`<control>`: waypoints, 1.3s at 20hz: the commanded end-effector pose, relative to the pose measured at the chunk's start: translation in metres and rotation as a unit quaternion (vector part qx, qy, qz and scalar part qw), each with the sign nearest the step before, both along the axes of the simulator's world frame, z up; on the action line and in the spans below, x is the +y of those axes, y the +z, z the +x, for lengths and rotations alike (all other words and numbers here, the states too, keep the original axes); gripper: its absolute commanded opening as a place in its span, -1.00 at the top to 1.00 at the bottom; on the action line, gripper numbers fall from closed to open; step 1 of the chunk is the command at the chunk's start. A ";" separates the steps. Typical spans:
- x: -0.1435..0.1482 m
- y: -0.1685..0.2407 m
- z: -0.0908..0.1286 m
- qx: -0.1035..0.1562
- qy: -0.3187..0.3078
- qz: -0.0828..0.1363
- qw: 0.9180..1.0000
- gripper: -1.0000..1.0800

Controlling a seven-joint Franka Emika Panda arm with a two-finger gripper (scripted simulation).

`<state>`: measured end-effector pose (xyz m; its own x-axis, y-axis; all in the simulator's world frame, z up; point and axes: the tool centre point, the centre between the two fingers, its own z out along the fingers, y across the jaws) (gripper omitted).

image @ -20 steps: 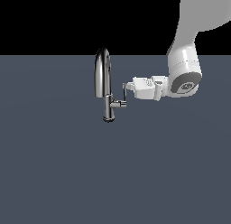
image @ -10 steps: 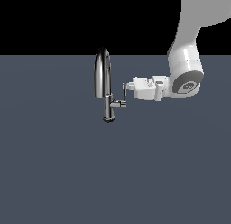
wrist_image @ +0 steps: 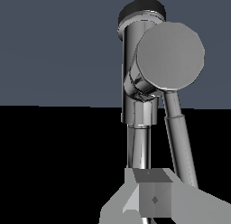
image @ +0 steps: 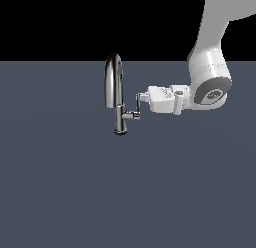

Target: Turn on the faucet by rotating a designated handle.

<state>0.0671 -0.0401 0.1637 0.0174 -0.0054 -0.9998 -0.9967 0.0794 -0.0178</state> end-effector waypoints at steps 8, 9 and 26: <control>0.003 0.004 -0.025 0.000 0.003 0.002 1.000 1.00; -0.003 0.003 -0.021 -0.001 -0.003 -0.002 1.000 1.00; -0.001 -0.023 -0.065 -0.011 -0.004 -0.003 1.000 1.00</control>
